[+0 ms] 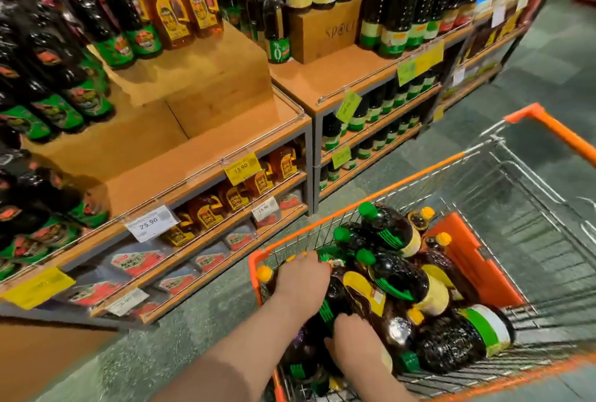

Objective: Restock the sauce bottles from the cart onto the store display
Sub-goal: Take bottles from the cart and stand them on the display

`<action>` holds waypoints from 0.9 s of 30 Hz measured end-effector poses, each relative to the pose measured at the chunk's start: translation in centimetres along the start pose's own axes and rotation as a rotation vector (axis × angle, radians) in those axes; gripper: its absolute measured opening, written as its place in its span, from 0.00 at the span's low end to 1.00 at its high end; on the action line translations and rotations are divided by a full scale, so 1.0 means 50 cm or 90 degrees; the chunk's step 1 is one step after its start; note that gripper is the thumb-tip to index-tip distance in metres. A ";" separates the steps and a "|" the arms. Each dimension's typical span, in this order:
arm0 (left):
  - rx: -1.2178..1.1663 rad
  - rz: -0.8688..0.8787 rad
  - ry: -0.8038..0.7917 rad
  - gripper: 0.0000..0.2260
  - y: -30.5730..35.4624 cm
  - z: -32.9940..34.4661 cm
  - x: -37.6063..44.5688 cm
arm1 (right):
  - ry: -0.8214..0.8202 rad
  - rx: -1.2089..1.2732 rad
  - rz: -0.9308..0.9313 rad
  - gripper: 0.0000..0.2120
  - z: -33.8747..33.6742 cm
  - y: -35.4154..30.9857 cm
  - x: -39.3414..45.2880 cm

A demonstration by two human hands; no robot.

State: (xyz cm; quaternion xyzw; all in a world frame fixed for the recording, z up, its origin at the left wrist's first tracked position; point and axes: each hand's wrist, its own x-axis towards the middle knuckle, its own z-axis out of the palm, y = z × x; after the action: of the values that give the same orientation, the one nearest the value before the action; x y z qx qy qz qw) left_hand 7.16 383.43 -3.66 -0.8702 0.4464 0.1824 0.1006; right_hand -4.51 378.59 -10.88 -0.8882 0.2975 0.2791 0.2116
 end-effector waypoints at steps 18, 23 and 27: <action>0.067 0.145 -0.153 0.16 -0.031 0.040 0.126 | 0.004 0.072 0.184 0.09 -0.051 -0.058 0.040; 0.069 0.257 -0.142 0.11 -0.034 -0.017 0.111 | 0.084 0.163 0.337 0.11 -0.072 -0.059 -0.005; 0.041 0.391 -0.095 0.12 -0.026 -0.096 0.084 | 0.181 0.229 0.447 0.09 -0.097 -0.066 -0.055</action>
State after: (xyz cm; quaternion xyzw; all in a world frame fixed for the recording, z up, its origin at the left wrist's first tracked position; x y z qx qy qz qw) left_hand 11.55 379.44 -0.98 -0.6751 0.6854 0.2535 0.1012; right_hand -2.41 379.49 -4.81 -0.7113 0.6525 0.1529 0.2118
